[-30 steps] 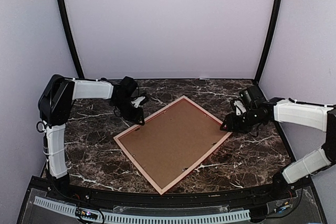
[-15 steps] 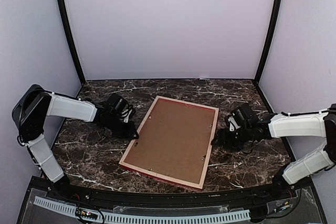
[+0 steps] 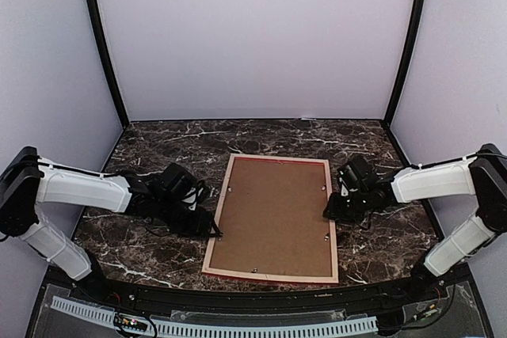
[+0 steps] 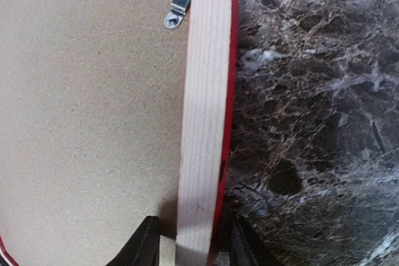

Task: Put the photo into the frame
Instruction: Rotate the photo frame at the center of the board.

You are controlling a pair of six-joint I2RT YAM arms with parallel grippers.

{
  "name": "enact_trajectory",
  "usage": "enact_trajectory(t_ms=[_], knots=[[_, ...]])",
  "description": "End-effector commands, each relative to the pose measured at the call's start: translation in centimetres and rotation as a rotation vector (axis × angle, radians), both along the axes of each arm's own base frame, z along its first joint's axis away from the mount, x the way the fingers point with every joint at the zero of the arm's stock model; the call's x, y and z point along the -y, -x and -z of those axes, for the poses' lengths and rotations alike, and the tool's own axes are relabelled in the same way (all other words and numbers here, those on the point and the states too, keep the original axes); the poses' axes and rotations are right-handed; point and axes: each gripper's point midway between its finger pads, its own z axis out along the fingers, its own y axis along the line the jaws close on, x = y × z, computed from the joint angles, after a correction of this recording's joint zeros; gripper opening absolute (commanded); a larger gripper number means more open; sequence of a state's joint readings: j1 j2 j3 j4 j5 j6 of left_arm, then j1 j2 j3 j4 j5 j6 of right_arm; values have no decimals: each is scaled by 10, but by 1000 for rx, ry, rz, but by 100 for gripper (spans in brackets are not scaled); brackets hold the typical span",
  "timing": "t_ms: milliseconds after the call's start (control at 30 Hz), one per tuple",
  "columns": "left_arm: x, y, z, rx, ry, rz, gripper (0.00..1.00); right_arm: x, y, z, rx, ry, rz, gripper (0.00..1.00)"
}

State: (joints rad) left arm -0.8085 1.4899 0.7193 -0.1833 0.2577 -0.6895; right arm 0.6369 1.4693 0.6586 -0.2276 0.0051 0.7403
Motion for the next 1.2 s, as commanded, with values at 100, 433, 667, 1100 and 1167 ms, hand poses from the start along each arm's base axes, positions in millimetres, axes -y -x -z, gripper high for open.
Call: enact_trajectory(t_ms=[100, 433, 667, 1100, 1167], knots=[[-16, -29, -45, 144, -75, 0, 73, 21, -5, 12, 13, 194, -50, 20], [-8, -112, -25, 114, -151, 49, 79, 14, -2, 19, -17, 183, -106, 10], [14, -146, -11, 91, -189, 90, 79, 2, -6, 19, -24, 139, -108, 10], [11, -157, 9, 48, -253, 42, 61, -7, -4, 32, -53, 105, -124, 10], [10, -155, 10, 40, -256, 40, 57, -7, -4, 32, -54, 105, -122, 10]])
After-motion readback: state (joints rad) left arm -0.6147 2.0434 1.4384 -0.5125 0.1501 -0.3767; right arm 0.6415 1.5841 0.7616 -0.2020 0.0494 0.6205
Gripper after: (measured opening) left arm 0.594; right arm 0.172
